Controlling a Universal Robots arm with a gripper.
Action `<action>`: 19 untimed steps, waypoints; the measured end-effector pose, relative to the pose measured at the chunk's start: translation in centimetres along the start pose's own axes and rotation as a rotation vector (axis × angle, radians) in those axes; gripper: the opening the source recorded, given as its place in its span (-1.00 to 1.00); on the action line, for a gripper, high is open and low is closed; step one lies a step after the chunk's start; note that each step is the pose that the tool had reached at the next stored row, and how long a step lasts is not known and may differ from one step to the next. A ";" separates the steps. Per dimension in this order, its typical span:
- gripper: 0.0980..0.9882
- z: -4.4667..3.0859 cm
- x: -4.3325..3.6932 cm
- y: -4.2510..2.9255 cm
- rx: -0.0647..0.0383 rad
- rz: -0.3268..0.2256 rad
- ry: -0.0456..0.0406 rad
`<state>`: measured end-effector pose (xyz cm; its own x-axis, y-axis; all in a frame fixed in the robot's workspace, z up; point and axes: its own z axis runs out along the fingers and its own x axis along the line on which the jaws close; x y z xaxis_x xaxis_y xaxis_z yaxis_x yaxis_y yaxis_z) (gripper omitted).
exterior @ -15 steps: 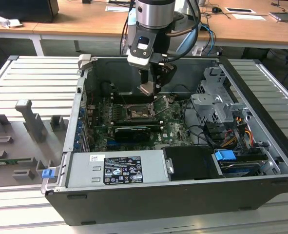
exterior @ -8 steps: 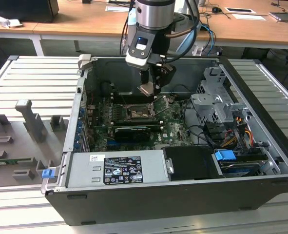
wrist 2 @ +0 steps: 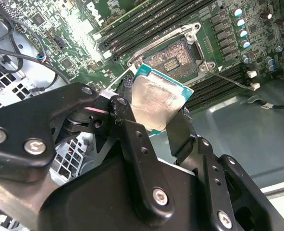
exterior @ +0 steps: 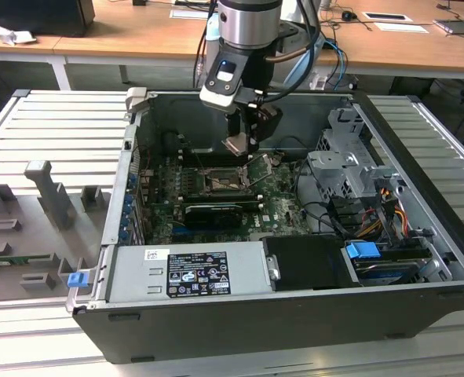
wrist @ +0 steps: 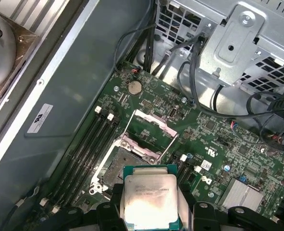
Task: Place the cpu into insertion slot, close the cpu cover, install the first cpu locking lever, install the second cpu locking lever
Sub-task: 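Place the cpu into insertion slot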
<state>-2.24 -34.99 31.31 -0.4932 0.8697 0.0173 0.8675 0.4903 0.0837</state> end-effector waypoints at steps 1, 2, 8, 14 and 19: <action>-0.03 0.02 0.00 0.00 0.000 0.006 -0.0005; -0.03 0.05 0.00 0.00 0.000 0.012 -0.0009; -0.03 0.13 0.00 -0.01 0.000 0.037 -0.0030; -0.03 0.26 0.00 -0.02 0.000 0.072 -0.0055; -0.03 0.40 -0.01 -0.03 -0.001 0.109 -0.0085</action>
<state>-2.24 -34.99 30.91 -0.3956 0.9182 0.0179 0.9158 0.3930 0.0827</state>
